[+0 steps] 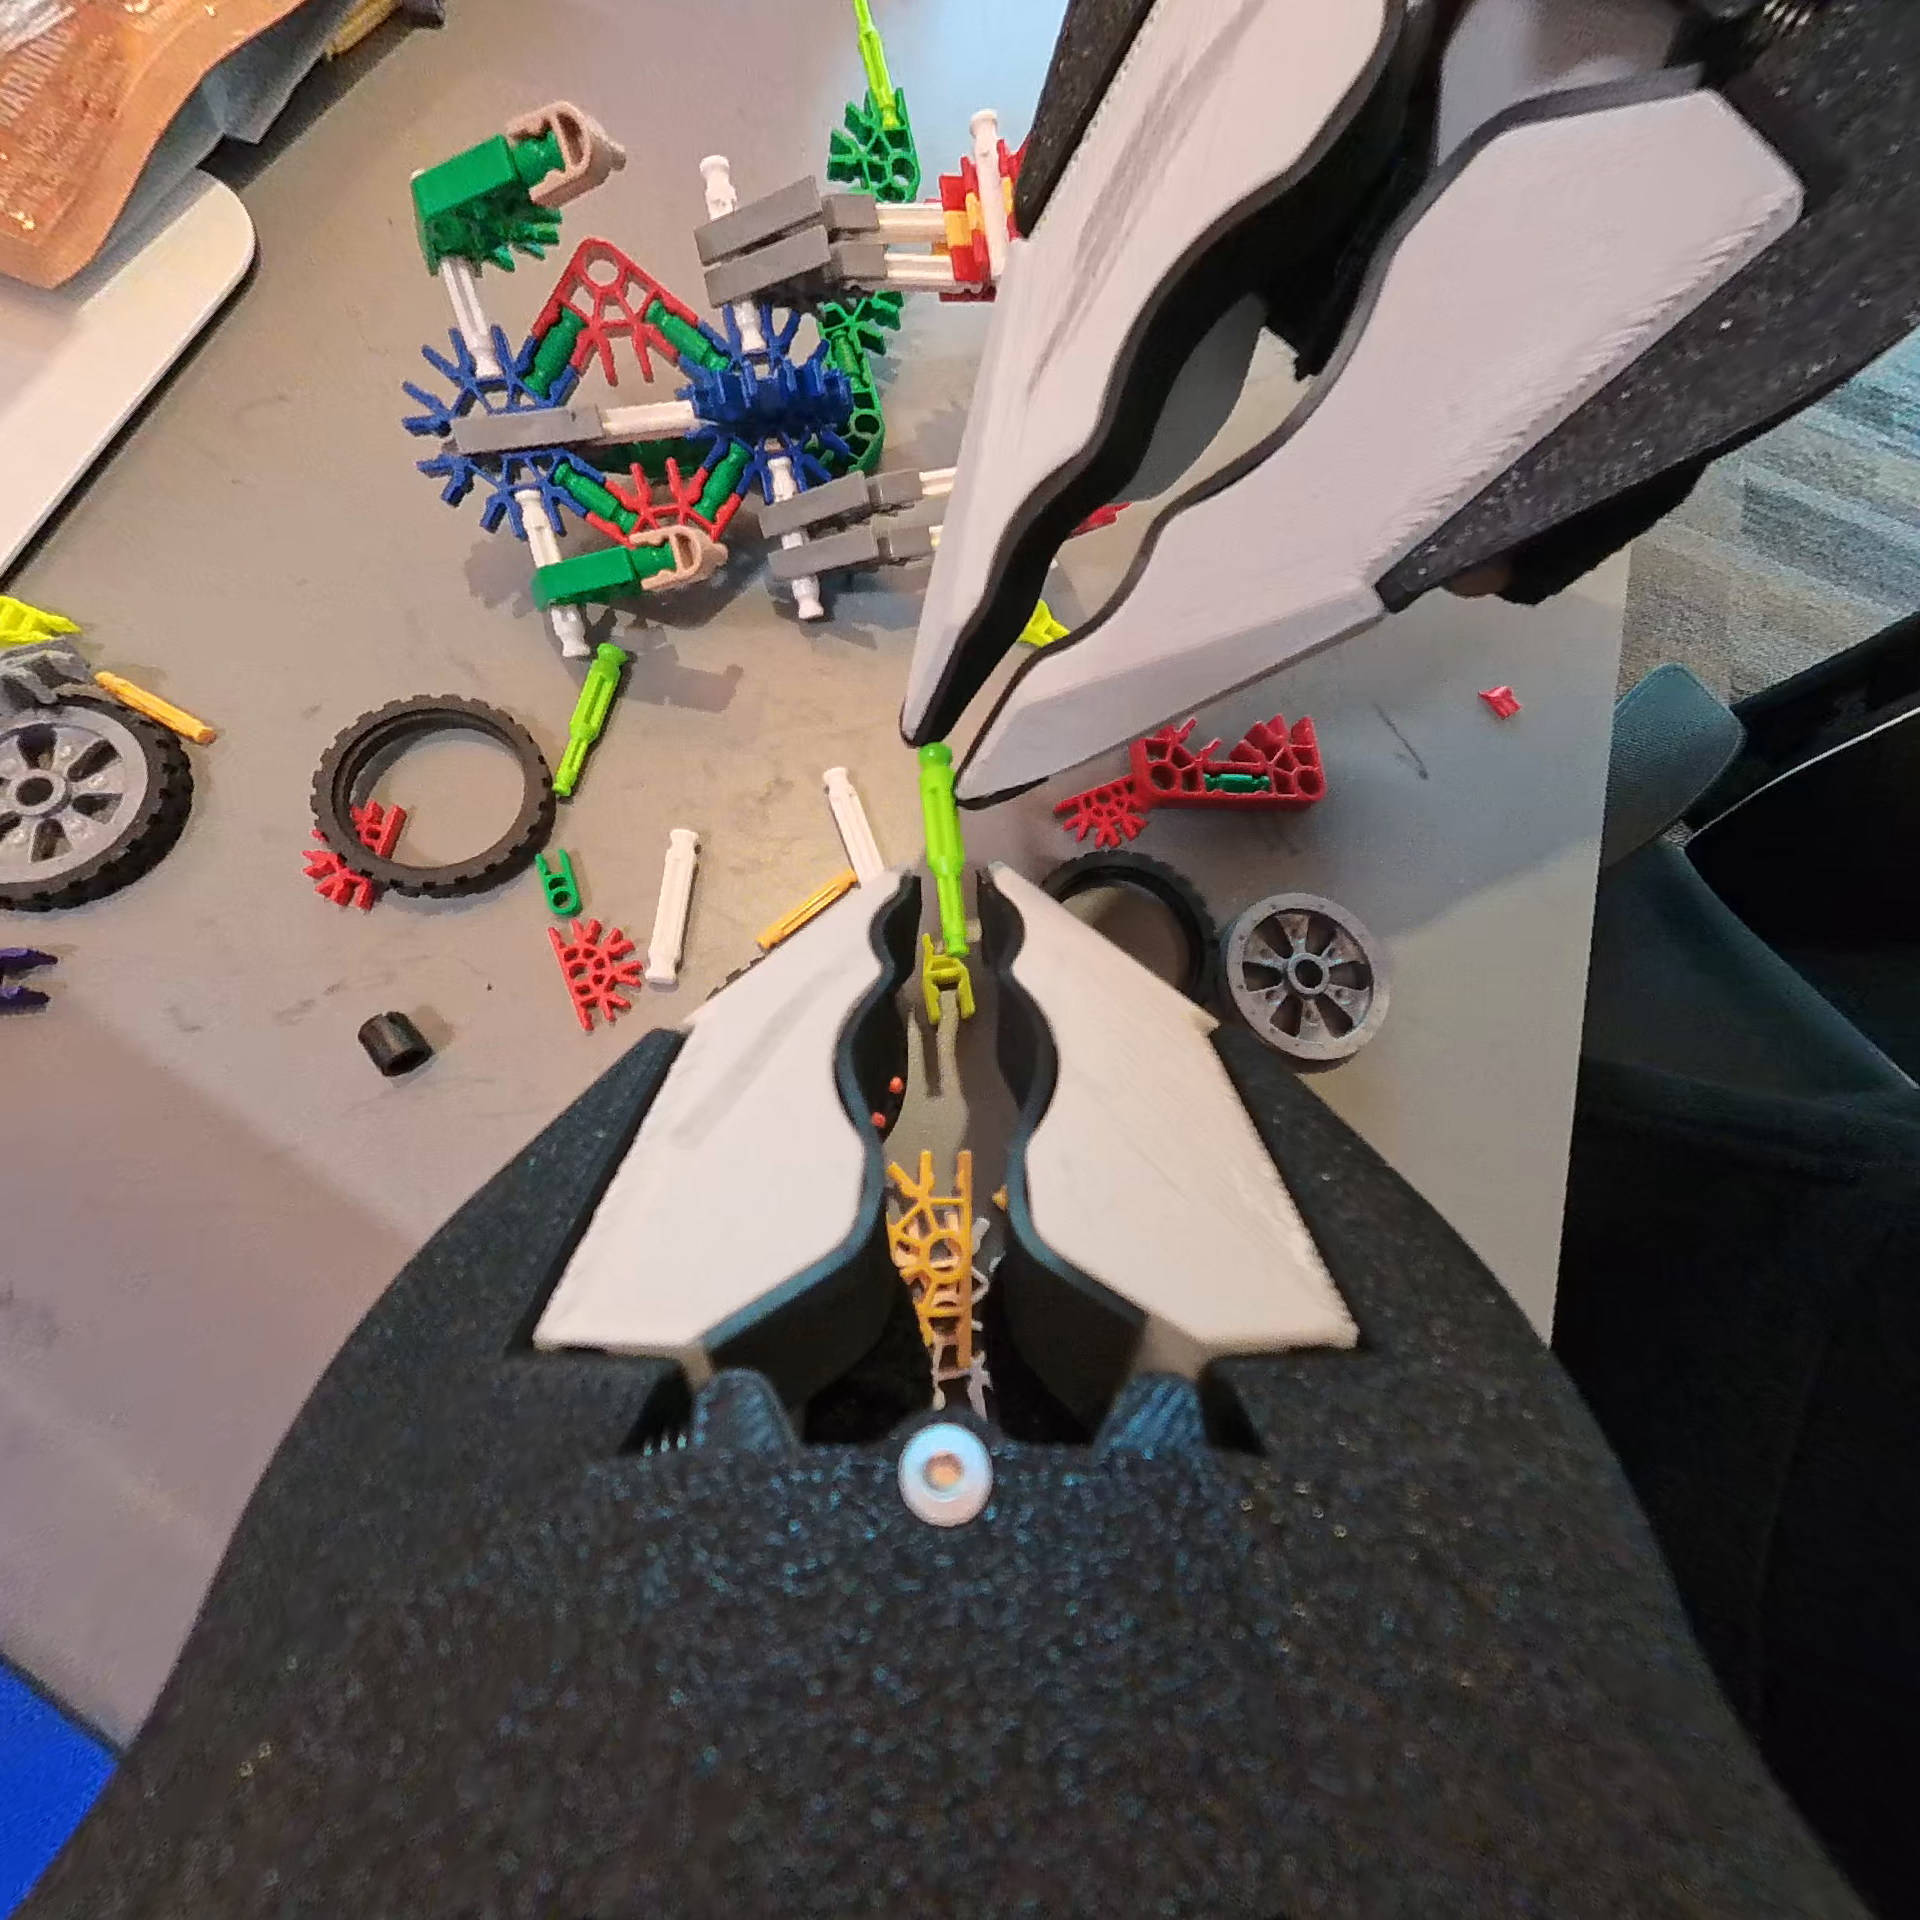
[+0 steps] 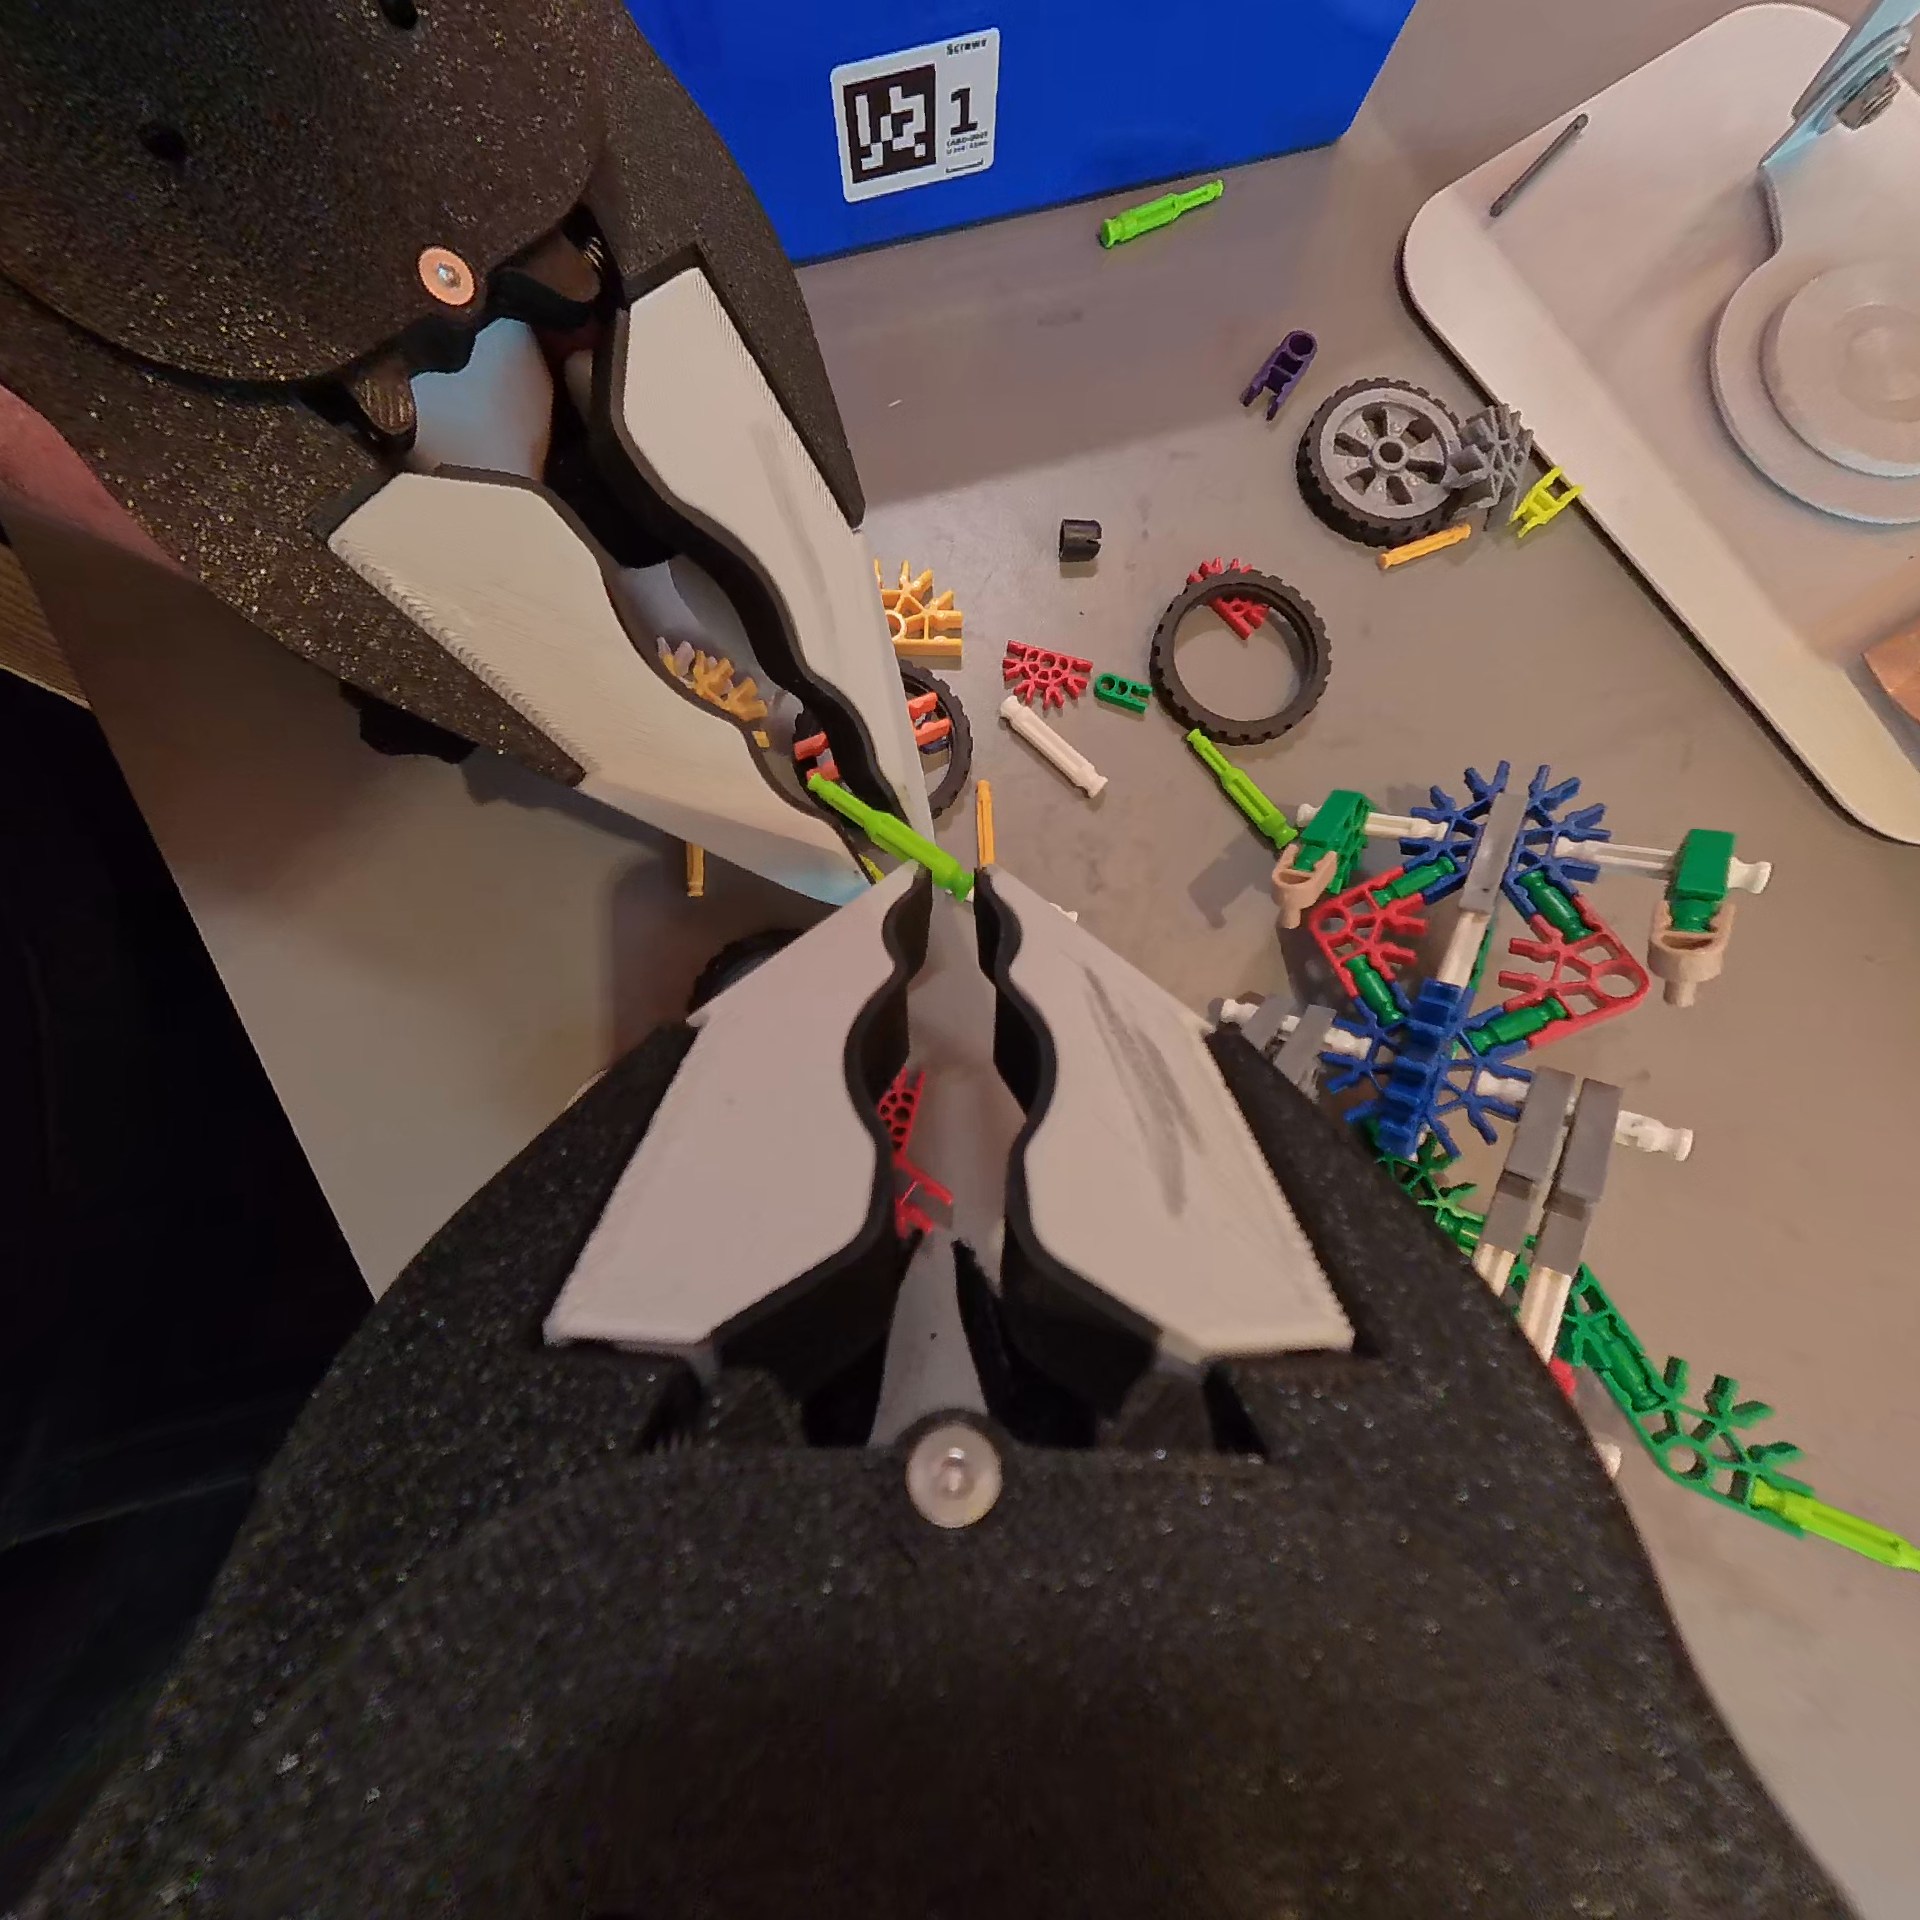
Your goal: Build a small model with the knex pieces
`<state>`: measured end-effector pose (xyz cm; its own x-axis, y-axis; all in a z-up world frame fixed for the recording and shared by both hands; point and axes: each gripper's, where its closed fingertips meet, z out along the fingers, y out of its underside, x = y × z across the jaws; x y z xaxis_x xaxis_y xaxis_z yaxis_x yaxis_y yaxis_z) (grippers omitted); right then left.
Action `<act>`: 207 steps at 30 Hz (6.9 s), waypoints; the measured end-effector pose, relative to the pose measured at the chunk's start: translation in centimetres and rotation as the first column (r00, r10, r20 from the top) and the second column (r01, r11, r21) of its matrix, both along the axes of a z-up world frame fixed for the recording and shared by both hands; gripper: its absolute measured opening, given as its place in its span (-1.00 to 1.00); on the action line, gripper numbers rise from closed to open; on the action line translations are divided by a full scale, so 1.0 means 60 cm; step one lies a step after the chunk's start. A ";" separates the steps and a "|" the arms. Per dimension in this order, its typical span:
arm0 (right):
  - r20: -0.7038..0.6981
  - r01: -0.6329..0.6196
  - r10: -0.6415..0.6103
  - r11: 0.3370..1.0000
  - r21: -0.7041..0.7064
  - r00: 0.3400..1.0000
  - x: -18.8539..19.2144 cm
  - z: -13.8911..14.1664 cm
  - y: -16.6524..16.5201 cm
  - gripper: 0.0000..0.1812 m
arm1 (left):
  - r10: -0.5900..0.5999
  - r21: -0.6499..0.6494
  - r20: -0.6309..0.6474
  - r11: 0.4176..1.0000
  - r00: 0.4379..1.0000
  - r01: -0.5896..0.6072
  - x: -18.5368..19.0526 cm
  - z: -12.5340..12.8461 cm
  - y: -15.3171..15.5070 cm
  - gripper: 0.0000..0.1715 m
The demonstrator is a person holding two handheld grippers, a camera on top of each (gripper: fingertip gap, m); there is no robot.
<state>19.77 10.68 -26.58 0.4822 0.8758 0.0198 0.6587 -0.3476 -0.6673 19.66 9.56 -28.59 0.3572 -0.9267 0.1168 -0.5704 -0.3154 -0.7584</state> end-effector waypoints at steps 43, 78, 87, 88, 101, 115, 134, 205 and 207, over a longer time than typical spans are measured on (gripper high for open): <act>0.028 0.183 -0.181 0.980 -0.082 0.983 0.087 -0.035 -0.016 -0.86 | -0.024 -0.021 -0.062 1.000 0.998 0.023 0.011 -0.018 -0.007 -0.82; 0.248 -0.220 0.173 0.959 0.178 0.953 0.015 -0.017 -0.052 -0.90 | -0.271 -0.022 -0.188 0.962 0.944 0.272 0.018 0.029 -0.050 -0.96; 0.171 -0.234 0.204 0.955 0.181 0.964 -0.008 0.006 -0.052 -0.94 | -0.220 0.002 -0.160 0.975 0.962 0.223 -0.004 0.058 -0.042 -0.94; 0.146 -0.224 0.200 0.958 0.178 0.969 -0.010 0.012 -0.051 -0.94 | -0.198 0.007 -0.151 0.980 0.969 0.201 -0.009 0.064 -0.037 -0.89; 0.054 -0.172 0.165 0.973 0.156 0.985 -0.017 0.022 -0.024 -0.94 | 0.200 0.093 -0.071 0.977 0.977 -0.193 -0.245 0.190 0.075 -0.80; 0.043 -0.209 0.205 0.970 0.126 0.978 -0.037 0.011 -0.013 -0.94 | 0.201 -0.164 -0.631 0.909 0.750 -0.382 -0.450 -0.020 0.052 -0.66; 0.031 -0.202 0.200 0.972 0.118 0.979 -0.035 0.011 0.002 -0.94 | 0.223 -0.091 -0.612 0.933 0.759 -0.348 -0.448 0.001 0.130 -0.79; -0.306 -0.101 0.136 0.987 0.127 0.942 -0.018 0.113 0.055 -0.94 | 0.118 -0.046 -0.100 0.991 0.988 -0.123 -0.169 0.215 0.180 -0.95; -0.316 -0.091 0.127 0.988 0.126 0.940 -0.015 0.117 0.057 -0.94 | 0.092 -0.074 -0.080 0.992 0.992 -0.098 -0.154 0.210 0.170 -0.95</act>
<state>18.84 14.08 -19.59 0.3798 0.9248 -0.0237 0.4323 -0.2001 -0.8792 10.42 19.76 -15.98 0.4541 -0.8772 0.1561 -0.5904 -0.4275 -0.6846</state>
